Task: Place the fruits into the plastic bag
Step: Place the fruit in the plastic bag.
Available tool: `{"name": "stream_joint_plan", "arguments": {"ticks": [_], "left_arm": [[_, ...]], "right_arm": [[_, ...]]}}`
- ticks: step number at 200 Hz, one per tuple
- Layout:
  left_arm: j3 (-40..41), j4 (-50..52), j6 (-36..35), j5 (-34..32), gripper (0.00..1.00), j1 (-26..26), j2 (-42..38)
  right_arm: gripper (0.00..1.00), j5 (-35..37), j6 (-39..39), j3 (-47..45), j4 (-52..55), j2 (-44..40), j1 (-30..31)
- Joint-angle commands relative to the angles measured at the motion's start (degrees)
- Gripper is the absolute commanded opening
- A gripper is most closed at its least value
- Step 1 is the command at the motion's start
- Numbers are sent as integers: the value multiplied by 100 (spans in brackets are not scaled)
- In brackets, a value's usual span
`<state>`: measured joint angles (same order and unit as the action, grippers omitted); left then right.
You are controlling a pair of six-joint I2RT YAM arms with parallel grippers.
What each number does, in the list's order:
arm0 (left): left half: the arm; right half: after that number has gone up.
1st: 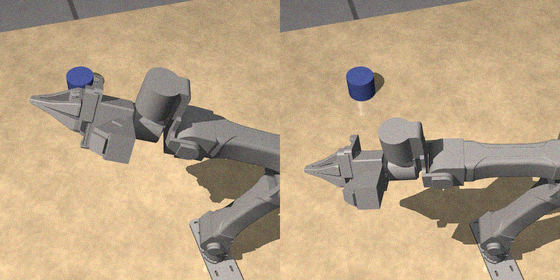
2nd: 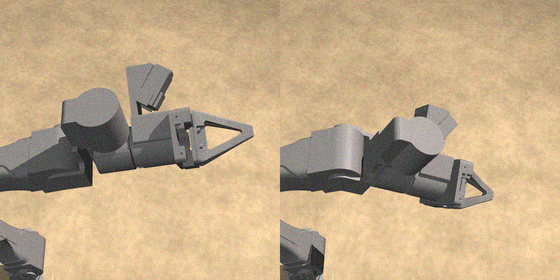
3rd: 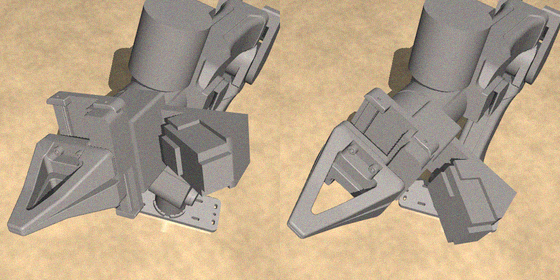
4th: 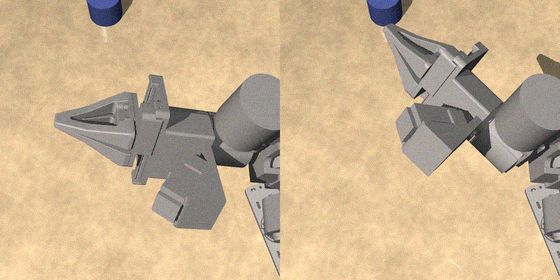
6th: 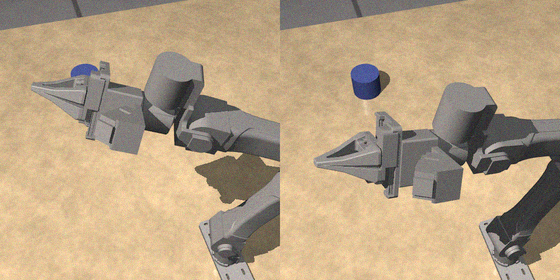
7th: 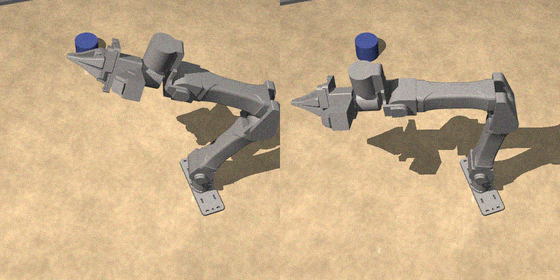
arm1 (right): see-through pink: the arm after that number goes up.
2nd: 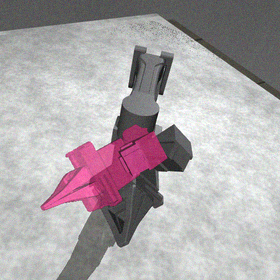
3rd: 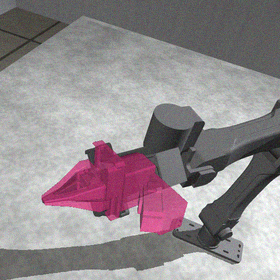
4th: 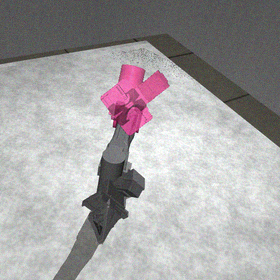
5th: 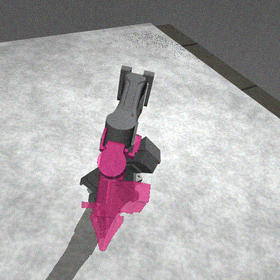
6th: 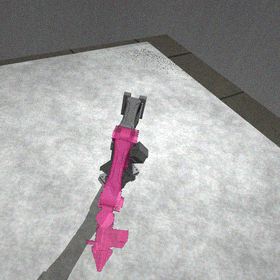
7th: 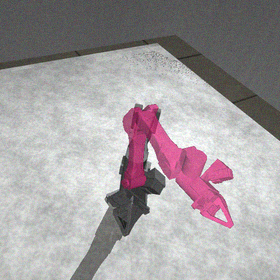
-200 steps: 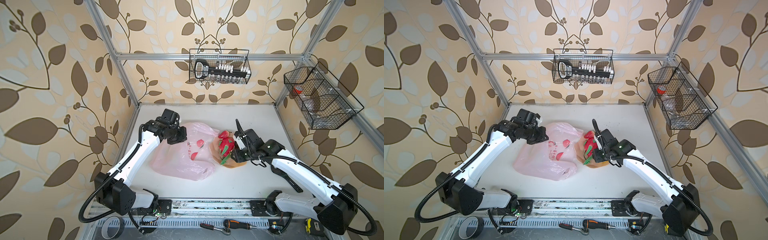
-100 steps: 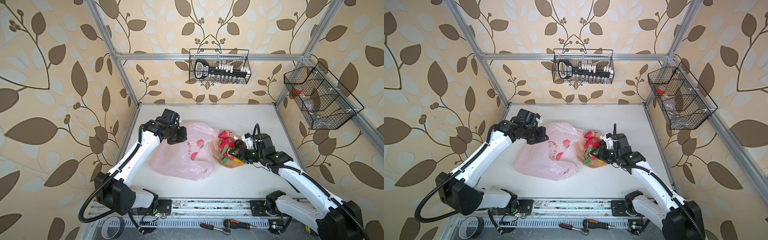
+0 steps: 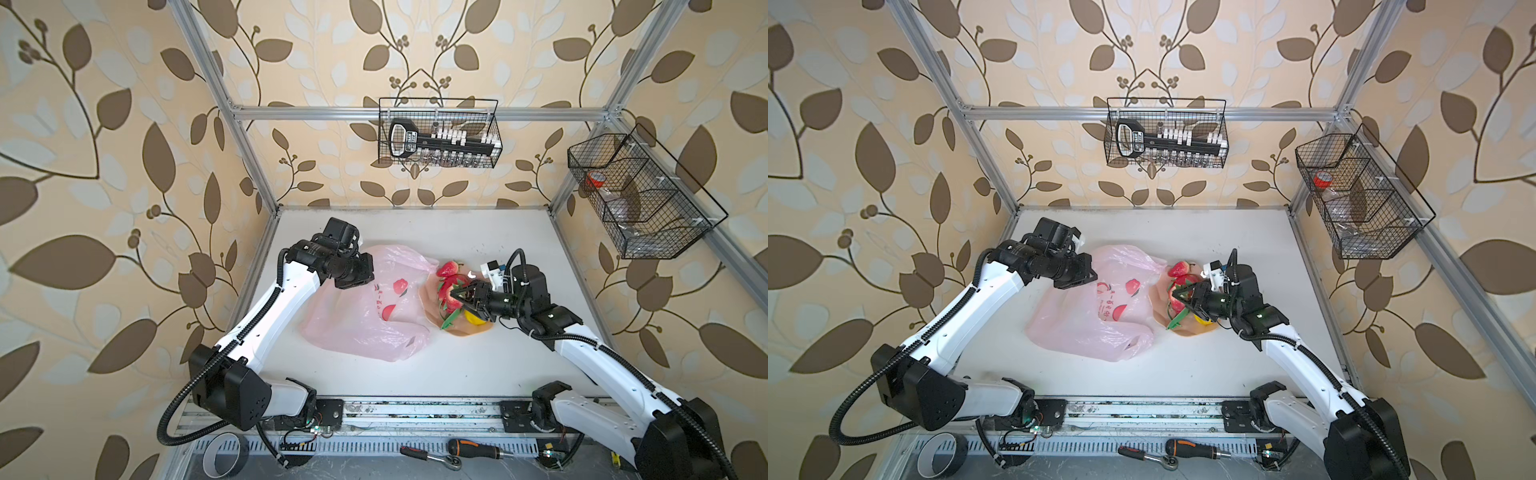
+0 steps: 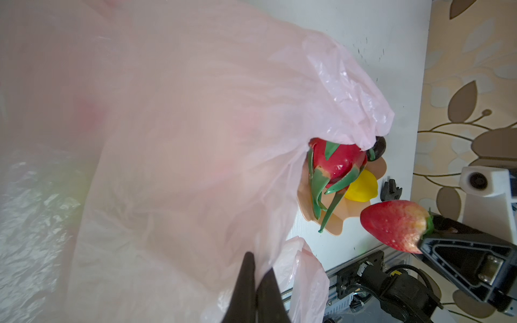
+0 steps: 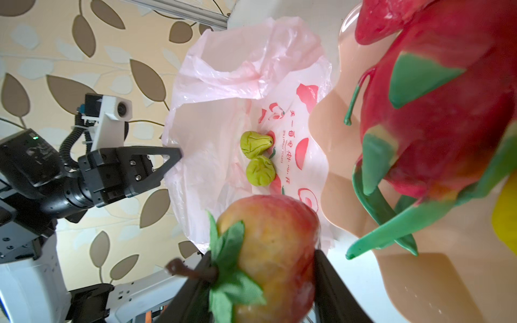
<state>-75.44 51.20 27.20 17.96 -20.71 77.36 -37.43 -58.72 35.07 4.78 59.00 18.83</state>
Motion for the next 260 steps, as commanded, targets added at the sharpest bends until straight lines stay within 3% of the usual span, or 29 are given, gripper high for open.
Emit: {"name": "stream_joint_plan", "arguments": {"ticks": [1, 97, 260], "left_arm": [[-69, -22, -68, 140, 0, -56, -30], [-70, -57, -31, 193, 0, -56, -11], [-68, -145, 123, 228, 0, -91, -19]], "right_arm": [[41, -107, -524, -149, -695, 163, 44], [39, 266, -1153, 98, -2129, 1605, 988], [35, 509, -2179, 1980, -3811, 4461, 2754]]}}
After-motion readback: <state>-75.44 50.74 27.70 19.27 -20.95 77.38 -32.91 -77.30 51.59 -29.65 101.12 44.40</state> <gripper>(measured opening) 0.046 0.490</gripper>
